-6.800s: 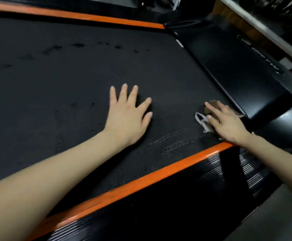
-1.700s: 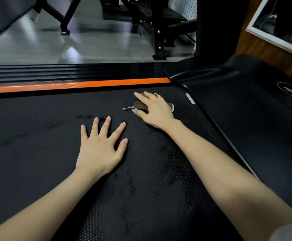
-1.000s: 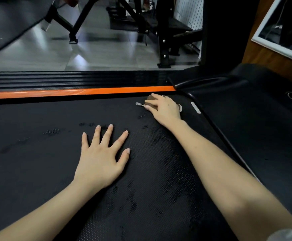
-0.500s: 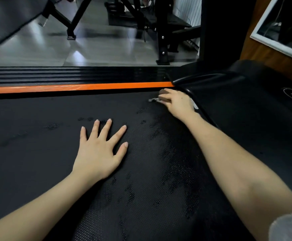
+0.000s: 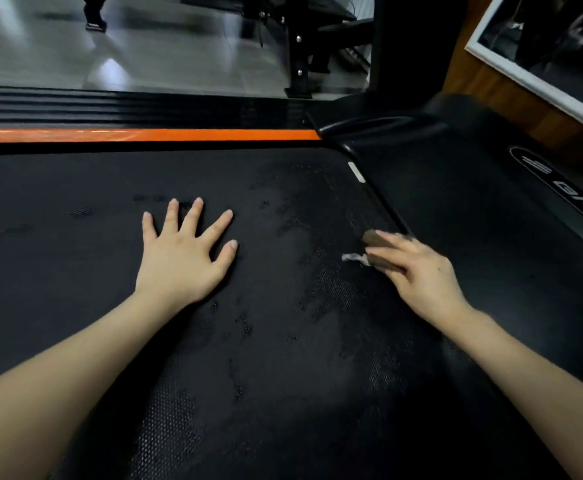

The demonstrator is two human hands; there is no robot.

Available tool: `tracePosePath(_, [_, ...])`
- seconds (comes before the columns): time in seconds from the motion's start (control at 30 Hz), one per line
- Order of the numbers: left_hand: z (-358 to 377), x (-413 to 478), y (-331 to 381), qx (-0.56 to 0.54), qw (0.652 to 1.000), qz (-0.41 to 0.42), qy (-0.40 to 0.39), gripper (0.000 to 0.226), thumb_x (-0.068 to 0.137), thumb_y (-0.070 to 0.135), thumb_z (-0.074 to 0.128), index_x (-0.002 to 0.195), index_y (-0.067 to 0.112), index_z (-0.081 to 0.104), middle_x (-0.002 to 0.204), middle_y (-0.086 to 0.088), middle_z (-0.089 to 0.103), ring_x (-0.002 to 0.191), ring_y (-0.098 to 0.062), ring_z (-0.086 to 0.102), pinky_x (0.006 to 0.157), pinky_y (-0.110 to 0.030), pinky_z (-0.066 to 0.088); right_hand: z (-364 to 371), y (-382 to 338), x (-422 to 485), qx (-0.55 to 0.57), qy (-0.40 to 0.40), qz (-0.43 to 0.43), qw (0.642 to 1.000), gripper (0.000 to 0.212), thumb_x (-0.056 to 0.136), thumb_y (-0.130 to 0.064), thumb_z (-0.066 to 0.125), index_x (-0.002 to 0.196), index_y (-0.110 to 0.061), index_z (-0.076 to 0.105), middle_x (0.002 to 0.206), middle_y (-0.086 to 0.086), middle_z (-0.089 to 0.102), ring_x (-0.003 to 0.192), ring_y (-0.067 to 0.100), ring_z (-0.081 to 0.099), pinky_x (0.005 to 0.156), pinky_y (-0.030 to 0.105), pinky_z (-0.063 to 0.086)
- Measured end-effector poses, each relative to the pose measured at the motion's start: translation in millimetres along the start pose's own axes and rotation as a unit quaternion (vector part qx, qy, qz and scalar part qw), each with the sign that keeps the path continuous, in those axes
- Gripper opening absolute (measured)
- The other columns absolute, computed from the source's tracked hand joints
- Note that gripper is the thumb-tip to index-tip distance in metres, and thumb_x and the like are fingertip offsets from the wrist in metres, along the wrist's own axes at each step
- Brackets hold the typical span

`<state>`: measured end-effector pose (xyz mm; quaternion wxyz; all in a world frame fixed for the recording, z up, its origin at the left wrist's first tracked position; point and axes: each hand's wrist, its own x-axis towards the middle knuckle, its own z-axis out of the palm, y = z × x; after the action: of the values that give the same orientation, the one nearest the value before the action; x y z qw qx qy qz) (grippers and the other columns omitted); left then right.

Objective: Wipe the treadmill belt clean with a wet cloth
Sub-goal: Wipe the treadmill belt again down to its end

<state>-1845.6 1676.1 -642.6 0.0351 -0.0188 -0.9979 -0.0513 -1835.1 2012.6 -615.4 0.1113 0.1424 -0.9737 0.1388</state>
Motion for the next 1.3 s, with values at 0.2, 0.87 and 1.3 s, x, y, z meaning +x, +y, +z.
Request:
tracePosePath(0.2, [-3,0,0,0.004,1.000,0.002,-0.012,0.058,0.092,0.063,0.011,0.148,0.046,0.011,0.159,-0.005,0.009,0.146,-0.033,0.000,0.114,-0.056,-0.001,-24,-1,-71,-0.018,-0.022,-0.003,1.000,0.035,0.080,-0.017,0.073,0.112,-0.029,0.069,0.131,-0.004,0.057,0.122,0.023,0.052,0.104,0.032,0.039])
tracePosePath(0.87, [-19,-151,-19,-0.017,0.997,0.075,-0.022,0.070,0.085,0.065,0.003,0.146,0.040,0.028,0.156,-0.010,0.024,0.143,-0.038,0.013,0.112,-0.060,0.001,-38,-50,-123,-0.008,-0.008,0.180,0.984,0.028,0.087,-0.023,0.066,0.115,-0.024,0.068,0.137,0.000,0.052,0.126,0.022,0.050,0.105,0.021,0.029])
tracePosePath(1.3, [-14,-151,-15,-0.011,0.998,0.064,-0.008,0.069,0.083,0.063,-0.005,0.147,0.045,0.012,0.159,-0.003,0.011,0.146,-0.032,0.001,0.115,-0.054,-0.003,-13,-95,-118,-0.018,-0.057,-0.119,0.991,0.036,0.077,-0.017,0.060,0.111,-0.021,0.070,0.133,0.008,0.056,0.122,0.038,0.051,0.104,0.045,0.035])
